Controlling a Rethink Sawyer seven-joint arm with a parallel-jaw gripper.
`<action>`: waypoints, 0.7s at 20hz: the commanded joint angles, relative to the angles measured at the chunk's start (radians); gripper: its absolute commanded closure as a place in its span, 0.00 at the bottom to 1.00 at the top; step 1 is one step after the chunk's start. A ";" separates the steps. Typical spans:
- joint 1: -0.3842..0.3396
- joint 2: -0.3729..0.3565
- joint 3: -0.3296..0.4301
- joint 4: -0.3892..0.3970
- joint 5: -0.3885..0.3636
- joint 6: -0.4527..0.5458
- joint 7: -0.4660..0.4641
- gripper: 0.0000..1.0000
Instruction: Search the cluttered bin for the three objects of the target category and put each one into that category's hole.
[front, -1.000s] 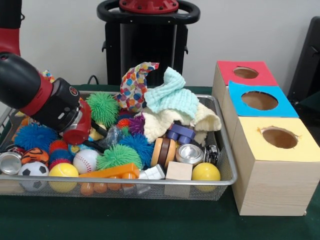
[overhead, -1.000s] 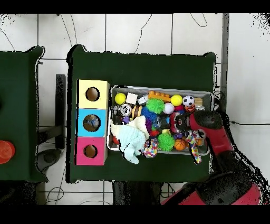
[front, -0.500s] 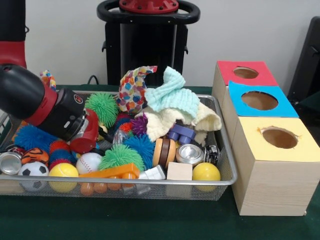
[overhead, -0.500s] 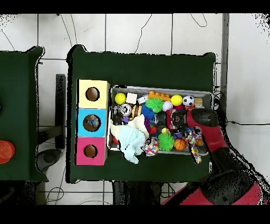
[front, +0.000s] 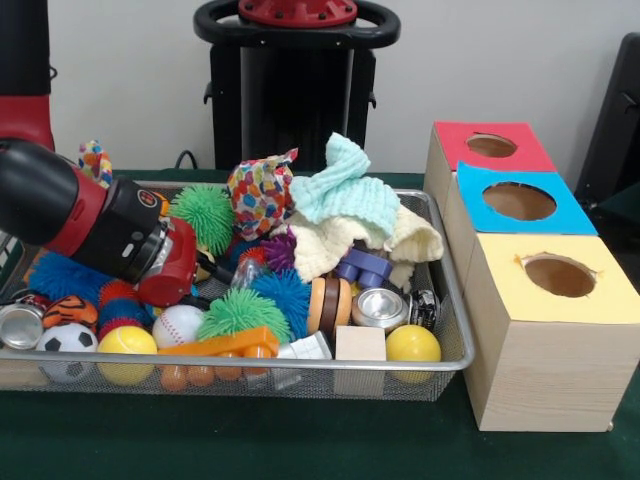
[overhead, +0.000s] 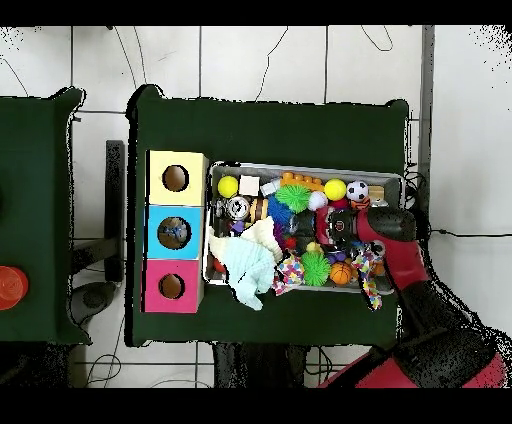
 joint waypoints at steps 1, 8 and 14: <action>-0.007 0.186 0.118 0.027 0.018 -0.093 -0.108 0.00; -0.026 0.224 0.148 0.014 0.019 -0.058 -0.113 0.00; -0.034 0.231 0.146 0.012 -0.002 -0.077 -0.116 0.00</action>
